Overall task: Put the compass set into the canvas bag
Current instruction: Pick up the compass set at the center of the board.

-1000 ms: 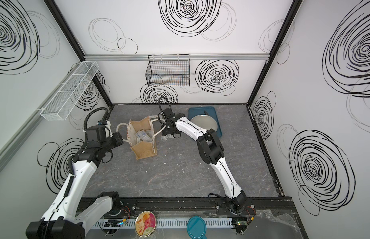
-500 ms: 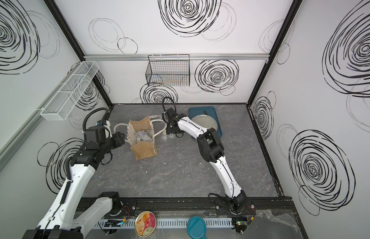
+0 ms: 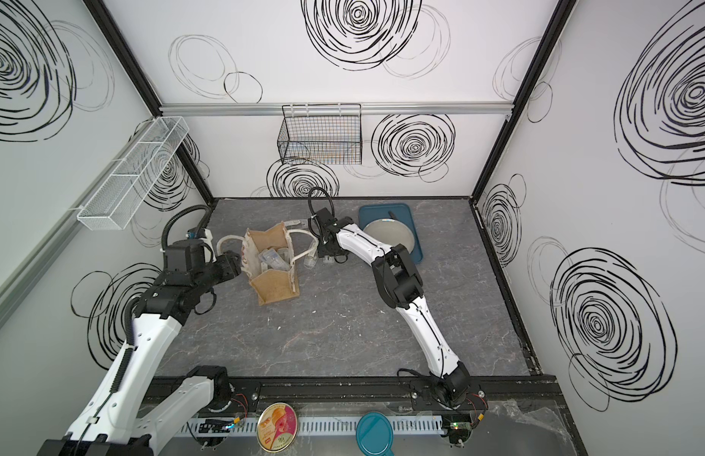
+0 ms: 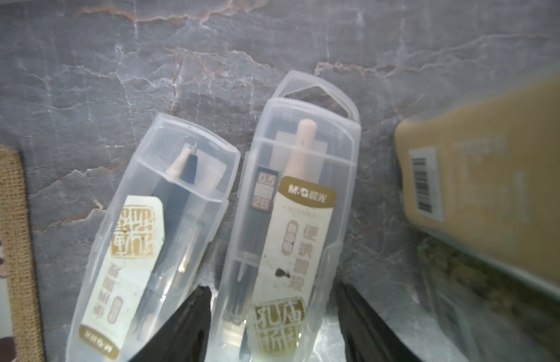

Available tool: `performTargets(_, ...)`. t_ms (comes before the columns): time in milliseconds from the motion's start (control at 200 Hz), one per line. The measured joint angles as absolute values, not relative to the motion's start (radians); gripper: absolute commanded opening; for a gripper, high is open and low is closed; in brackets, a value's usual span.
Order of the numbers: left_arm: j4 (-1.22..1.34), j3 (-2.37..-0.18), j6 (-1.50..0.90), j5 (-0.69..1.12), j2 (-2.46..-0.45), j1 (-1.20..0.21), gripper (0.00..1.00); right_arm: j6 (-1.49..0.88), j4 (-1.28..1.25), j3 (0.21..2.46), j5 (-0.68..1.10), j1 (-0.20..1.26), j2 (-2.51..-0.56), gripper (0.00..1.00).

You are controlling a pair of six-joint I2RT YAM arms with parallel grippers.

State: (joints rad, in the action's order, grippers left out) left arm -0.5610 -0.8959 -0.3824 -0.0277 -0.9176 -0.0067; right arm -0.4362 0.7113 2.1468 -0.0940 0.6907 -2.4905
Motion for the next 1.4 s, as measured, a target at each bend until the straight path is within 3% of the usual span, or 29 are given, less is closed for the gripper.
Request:
performTargets(100,-0.568,-0.9,-0.382,-0.034,-0.924,-0.007,0.67,-0.434,0.712,2.147,-0.088,0.687,-2.49,0.66)
performTargets(285,-0.581,-0.929,-0.382,-0.048,-0.927,-0.009,0.69,-0.432,0.725,2.158,-0.07,0.684,-2.495,0.53)
performTargets(545,-0.592,-0.946,-0.38,-0.073,-0.927,-0.012,0.71,-0.427,0.721,2.082,-0.041,0.695,-2.447,0.47)
performTargets(1031,-0.612,-0.978,-0.382,-0.079,-0.897,-0.031,0.74,-0.423,0.7,1.569,0.007,0.77,-2.019,0.46)
performTargets(1396,-0.613,-0.978,-0.374,-0.076,-0.876,-0.033,0.77,-0.426,0.727,1.404,-0.076,0.777,-1.699,0.46)
